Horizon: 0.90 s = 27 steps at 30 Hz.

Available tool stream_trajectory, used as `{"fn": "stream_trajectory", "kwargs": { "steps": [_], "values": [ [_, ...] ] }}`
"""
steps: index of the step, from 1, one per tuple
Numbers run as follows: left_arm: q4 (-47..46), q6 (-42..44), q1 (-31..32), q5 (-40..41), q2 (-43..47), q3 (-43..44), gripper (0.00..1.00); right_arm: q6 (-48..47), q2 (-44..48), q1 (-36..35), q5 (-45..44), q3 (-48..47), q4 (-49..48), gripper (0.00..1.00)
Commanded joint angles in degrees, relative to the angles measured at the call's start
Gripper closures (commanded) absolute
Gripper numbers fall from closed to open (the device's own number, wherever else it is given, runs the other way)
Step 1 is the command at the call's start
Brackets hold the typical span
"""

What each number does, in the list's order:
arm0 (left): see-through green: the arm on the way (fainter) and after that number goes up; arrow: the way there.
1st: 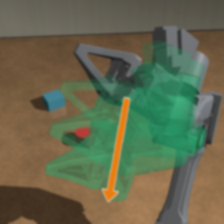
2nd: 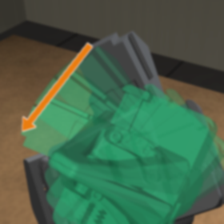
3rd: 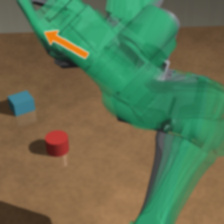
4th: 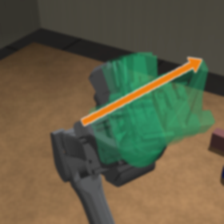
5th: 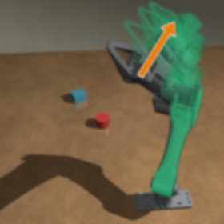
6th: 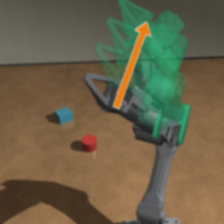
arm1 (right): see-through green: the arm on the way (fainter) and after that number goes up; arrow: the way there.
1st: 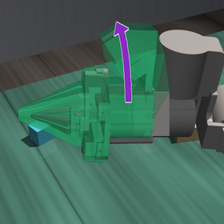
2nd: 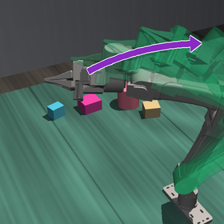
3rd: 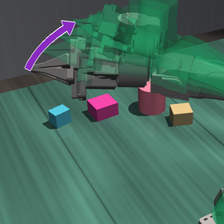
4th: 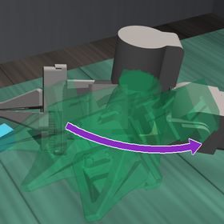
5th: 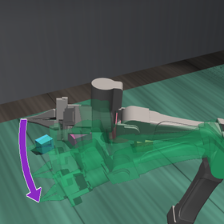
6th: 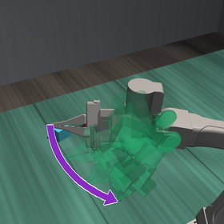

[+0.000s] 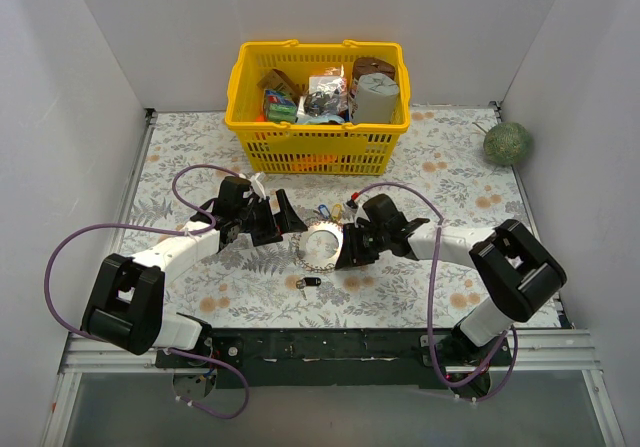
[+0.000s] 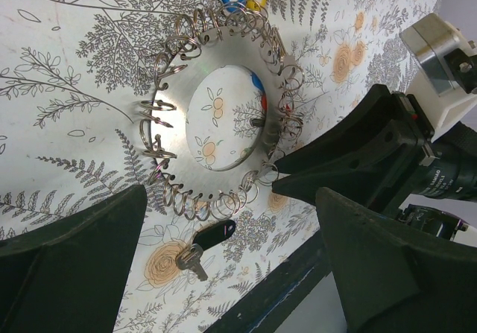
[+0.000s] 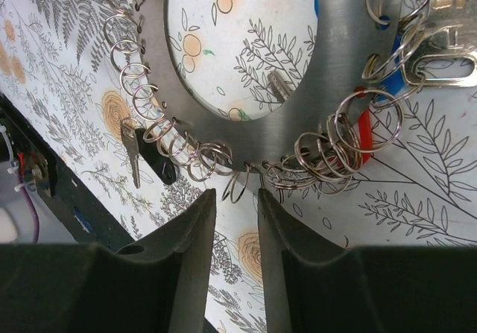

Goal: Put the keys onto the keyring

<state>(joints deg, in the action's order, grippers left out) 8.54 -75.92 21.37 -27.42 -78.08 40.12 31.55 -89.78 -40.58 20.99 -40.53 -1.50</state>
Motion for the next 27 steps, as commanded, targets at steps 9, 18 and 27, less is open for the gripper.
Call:
{"fn": "stream_trajectory", "kwargs": {
  "steps": [9,18,27],
  "values": [
    [0.3,0.6,-0.3,0.3,2.0,0.3,0.03,1.8,-2.6,-0.5,0.5,-1.5,-2.8,0.71],
    [1.0,1.0,-0.2,0.3,1.9,1.6,0.03,1.2,-3.2,-0.6,-1.7,-2.4,-1.4,0.96],
    [2.2,2.6,-0.3,1.5,2.8,4.1,0.03,-5.6,0.3,-0.6,-4.9,-6.1,4.1,0.99]
  ]
}}
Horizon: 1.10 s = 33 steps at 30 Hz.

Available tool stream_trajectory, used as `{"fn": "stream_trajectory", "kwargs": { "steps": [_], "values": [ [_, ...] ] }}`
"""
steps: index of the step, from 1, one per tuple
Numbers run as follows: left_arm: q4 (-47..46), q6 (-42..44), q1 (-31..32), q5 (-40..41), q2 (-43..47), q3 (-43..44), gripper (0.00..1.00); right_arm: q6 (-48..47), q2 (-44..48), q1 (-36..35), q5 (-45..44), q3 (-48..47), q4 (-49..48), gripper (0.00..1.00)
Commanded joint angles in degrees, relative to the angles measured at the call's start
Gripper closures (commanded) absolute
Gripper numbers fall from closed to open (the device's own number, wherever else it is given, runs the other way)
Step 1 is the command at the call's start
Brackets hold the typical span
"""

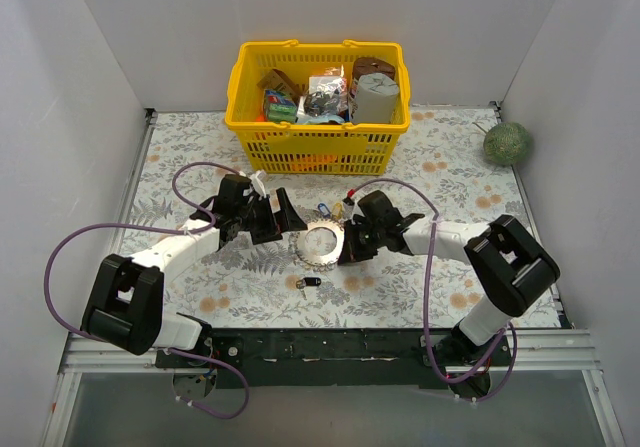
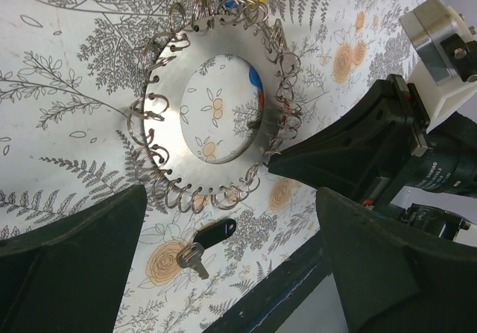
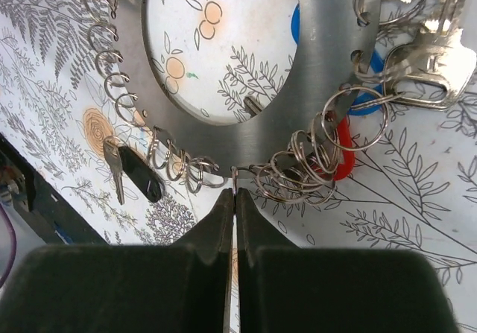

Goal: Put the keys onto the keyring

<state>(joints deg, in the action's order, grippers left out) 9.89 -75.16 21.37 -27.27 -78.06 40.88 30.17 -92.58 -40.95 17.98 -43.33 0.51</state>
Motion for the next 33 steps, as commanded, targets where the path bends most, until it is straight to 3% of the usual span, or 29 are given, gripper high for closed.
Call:
{"fn": "stream_trajectory", "kwargs": {
  "steps": [1,17,25,33],
  "values": [
    [1.4,2.1,-0.2,1.5,2.9,3.8,0.03,-4.6,4.2,-0.3,-2.1,-3.6,2.1,0.99],
    [3.0,11.8,-0.2,0.6,10.3,15.5,0.02,-20.9,17.5,-0.2,1.1,-9.5,1.2,0.99],
    [1.9,14.9,-0.3,-9.1,11.7,22.1,0.03,-29.7,22.2,-0.2,11.5,-12.9,0.2,0.99],
    [-1.8,12.4,-0.3,-19.0,12.0,25.0,0.04,-29.1,29.6,1.0,22.4,-13.2,-6.2,0.99]
  ]
}}
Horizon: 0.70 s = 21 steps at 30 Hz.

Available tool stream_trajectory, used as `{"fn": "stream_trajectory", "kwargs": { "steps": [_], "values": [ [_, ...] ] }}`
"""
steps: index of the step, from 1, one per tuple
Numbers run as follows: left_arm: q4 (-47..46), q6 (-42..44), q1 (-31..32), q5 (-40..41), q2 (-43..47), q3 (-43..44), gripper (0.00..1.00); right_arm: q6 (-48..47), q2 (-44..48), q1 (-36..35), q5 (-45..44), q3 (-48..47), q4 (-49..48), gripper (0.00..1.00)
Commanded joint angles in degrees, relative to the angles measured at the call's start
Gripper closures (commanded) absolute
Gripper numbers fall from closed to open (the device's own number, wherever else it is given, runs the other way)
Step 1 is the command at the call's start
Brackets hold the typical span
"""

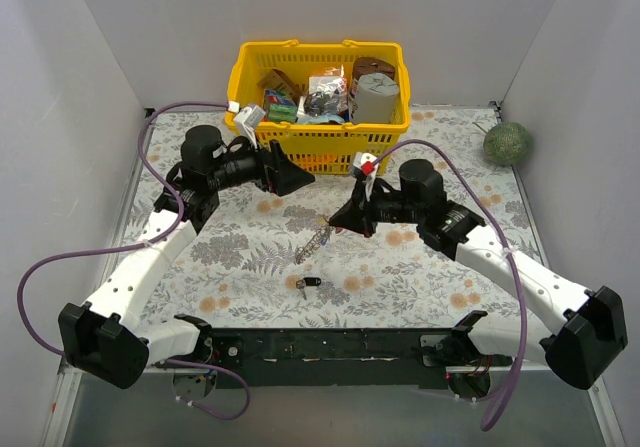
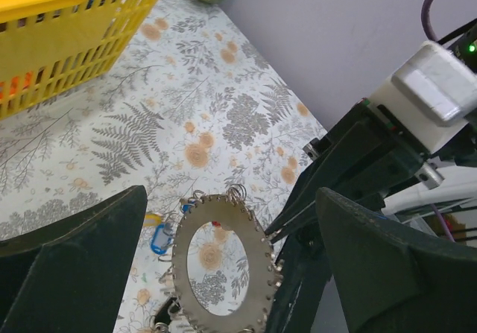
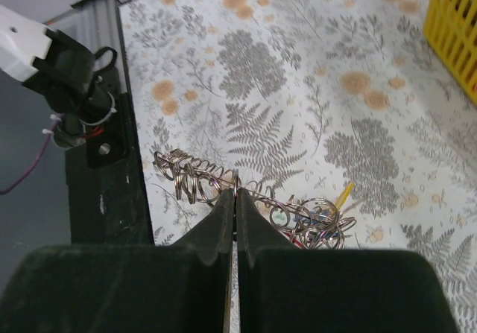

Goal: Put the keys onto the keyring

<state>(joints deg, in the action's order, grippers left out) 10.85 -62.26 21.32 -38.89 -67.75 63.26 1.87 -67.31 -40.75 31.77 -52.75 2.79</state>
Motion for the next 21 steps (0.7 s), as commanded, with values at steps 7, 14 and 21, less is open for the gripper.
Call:
{"fn": "stream_trajectory", "kwargs": {
  "steps": [7,14,21],
  "values": [
    [-6.1,-2.7,-0.1,-15.7,1.4,4.1,0.08,0.3,4.4,2.9,18.9,-6.7,-9.1,0.99],
    [-9.4,-6.1,-0.1,-21.1,1.2,4.6,0.12,4.5,4.2,4.5,19.7,-5.8,-13.0,0.99],
    [-12.7,-9.3,-0.2,-22.5,1.2,3.5,0.21,12.2,3.5,7.2,21.1,-3.6,-20.4,0.99]
  ]
}}
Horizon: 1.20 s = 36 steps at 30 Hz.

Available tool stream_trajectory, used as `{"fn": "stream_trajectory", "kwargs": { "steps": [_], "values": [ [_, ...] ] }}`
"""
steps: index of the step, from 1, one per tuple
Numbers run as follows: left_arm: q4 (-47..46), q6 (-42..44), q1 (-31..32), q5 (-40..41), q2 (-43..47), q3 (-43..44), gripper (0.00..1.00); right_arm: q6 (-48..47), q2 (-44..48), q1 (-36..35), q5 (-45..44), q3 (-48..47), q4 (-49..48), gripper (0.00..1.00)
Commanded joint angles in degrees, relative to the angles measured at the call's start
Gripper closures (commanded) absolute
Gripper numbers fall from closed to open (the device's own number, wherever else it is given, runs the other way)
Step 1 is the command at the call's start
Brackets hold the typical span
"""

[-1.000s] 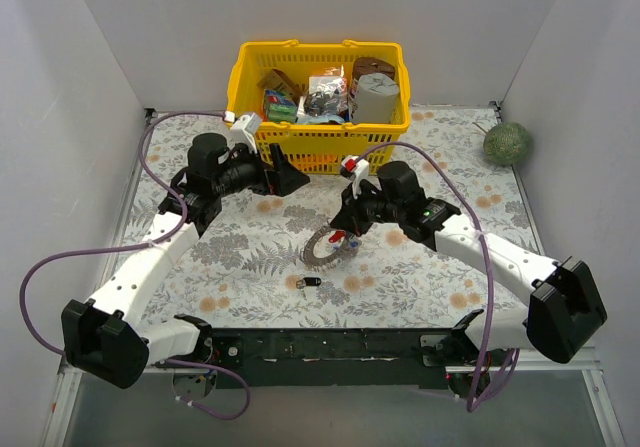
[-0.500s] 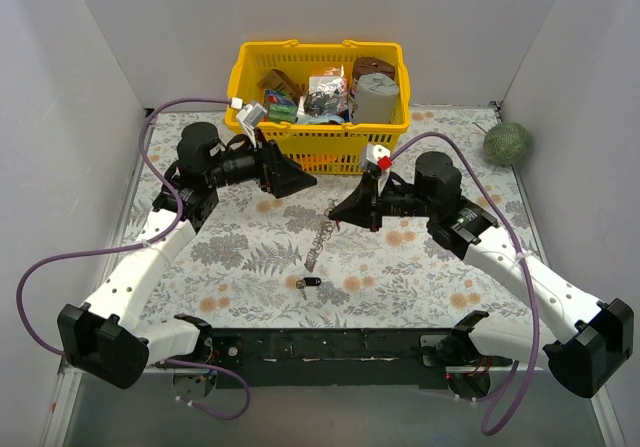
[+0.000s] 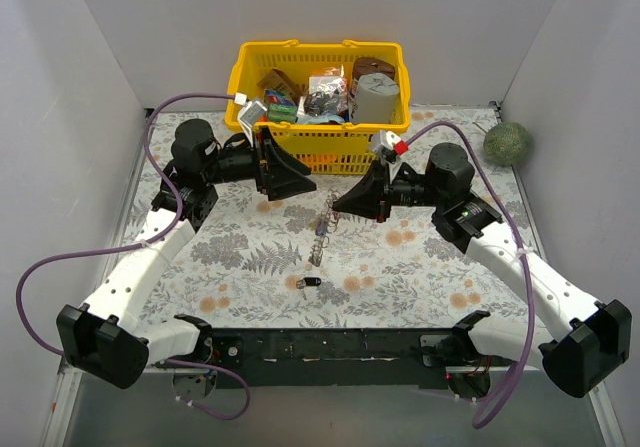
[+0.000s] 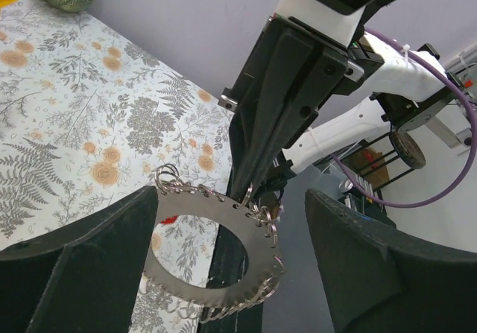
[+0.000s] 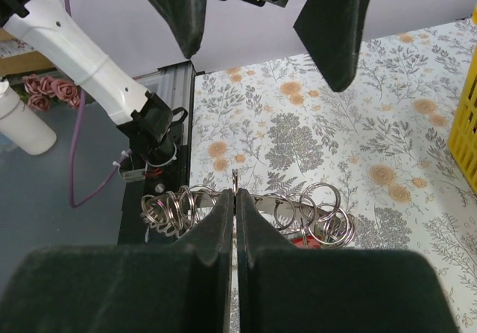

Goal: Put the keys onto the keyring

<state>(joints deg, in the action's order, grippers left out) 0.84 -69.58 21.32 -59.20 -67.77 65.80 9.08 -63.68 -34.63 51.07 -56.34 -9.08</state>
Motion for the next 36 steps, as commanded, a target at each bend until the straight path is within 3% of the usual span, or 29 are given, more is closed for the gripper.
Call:
{"fn": "stream_trajectory", "kwargs": {
  "steps": [1,15,24,36],
  "values": [
    [-2.9,-2.3,-0.1,-2.3,1.1,0.9,0.23,5.2,-0.2,1.3,1.8,0.0,-8.8,0.99],
    [-2.3,-1.9,4.0,2.6,-1.0,0.9,0.39,7.9,-1.8,1.9,3.0,-0.3,-10.0,0.99],
    [5.1,3.4,7.2,6.4,-3.0,3.0,0.44,8.8,-2.3,2.1,3.2,-0.3,-10.2,0.99],
    [8.3,5.8,8.5,7.3,-3.2,3.0,0.63,9.6,-2.1,2.5,3.4,1.0,-11.0,0.99]
  ]
}}
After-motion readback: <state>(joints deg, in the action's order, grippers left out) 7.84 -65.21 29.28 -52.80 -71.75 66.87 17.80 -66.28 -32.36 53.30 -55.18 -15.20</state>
